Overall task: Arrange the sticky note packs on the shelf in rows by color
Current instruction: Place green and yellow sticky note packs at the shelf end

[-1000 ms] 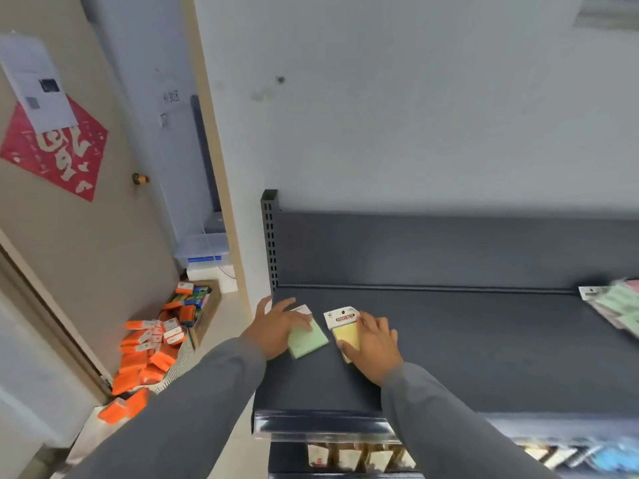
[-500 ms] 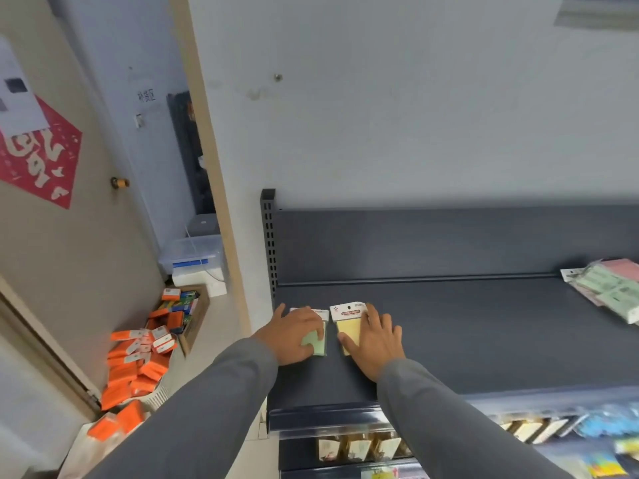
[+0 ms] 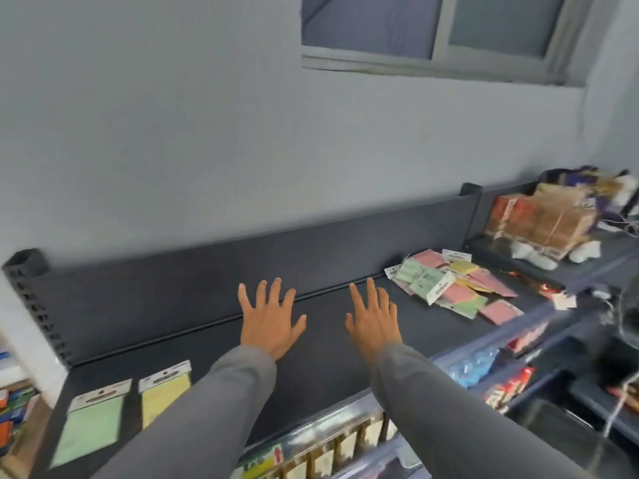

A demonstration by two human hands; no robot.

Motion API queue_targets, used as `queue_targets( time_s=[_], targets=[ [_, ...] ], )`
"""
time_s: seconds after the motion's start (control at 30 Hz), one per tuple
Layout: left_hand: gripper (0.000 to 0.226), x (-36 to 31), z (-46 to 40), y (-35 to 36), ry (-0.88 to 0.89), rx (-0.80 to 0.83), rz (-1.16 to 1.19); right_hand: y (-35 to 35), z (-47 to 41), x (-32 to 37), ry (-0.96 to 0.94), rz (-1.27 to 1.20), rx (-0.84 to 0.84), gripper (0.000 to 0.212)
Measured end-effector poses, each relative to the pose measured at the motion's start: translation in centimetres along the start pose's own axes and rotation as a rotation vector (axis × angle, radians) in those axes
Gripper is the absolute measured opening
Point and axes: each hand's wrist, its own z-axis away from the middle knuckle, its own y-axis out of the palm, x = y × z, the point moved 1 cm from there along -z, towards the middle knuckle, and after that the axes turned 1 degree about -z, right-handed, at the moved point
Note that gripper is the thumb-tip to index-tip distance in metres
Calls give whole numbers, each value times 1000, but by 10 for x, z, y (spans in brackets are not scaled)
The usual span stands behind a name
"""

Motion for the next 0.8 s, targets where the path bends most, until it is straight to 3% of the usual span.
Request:
queue_targets(
  time_s=[0.2,0.37,0.5,0.63,0.8],
  targets=[
    [68,-195,-86,-16,119,8,5,-21,-23,-204,138,29,22,71],
    [63,-299,-133,0,247,60,15,-15,-42,-310,194,62,145,85],
    [62,-347,-177,17,353,149,113,-5,-78,-353,191,42,149,85],
    [66,-367,-217,35,438,368,195,-3,-124,-382,181,-50,169,77],
    [63,-363,-236,36,427,377,208,7,-179,-411,107,-74,286,79]
  ],
)
